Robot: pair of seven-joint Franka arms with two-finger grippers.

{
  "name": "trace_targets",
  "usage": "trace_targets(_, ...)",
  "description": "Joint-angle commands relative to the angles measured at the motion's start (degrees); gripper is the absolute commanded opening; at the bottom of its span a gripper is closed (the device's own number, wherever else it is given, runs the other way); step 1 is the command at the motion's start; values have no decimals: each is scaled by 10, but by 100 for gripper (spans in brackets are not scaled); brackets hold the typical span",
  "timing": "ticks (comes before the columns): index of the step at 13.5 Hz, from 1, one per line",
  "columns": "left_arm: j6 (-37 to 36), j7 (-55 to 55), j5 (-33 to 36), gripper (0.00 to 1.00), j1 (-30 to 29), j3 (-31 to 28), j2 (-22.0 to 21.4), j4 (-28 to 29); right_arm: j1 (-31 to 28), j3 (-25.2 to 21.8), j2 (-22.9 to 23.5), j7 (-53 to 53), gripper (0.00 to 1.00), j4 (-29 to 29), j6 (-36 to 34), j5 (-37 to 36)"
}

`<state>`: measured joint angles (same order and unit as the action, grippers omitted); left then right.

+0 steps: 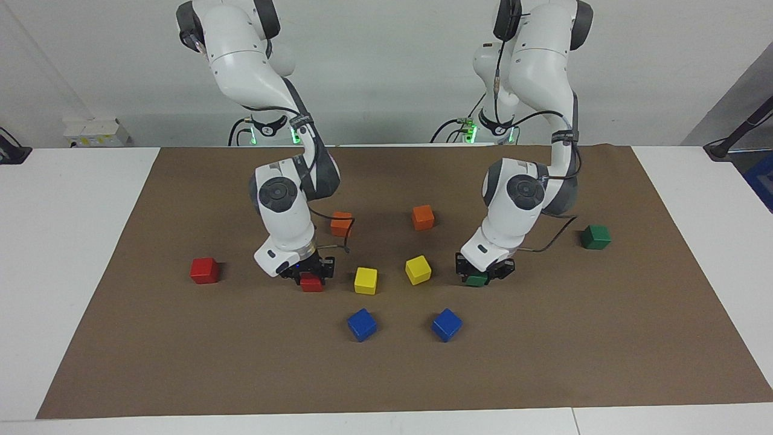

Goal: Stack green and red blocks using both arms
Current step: 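Grasp the second green block with the left gripper while the right gripper grasps red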

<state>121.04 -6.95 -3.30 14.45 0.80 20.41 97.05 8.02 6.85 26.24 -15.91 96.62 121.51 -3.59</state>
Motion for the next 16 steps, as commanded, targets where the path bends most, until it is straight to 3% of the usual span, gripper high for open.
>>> trace_targets(1,-62,33,12,0,-54,3,-74,16,-25,0,-19,39,0,-103,-135,-4)
trace_targets(5,-115,229,12,0,-172,3,-122,41,-125,1,-55,184,0,-87,-132,-1)
trace_targets(8,-34,338,11,0,-251,3,-150,121,-185,1,-75,238,0,-40,-132,-1)
trace_targets(11,68,346,11,0,-266,3,-174,217,-202,0,-91,239,0,6,-85,-1)
trace_targets(14,92,355,11,0,-267,3,-167,241,-203,0,-116,228,0,94,3,-1)
trace_targets(16,118,357,11,0,-268,3,-165,255,-203,0,-123,222,0,118,28,-1)
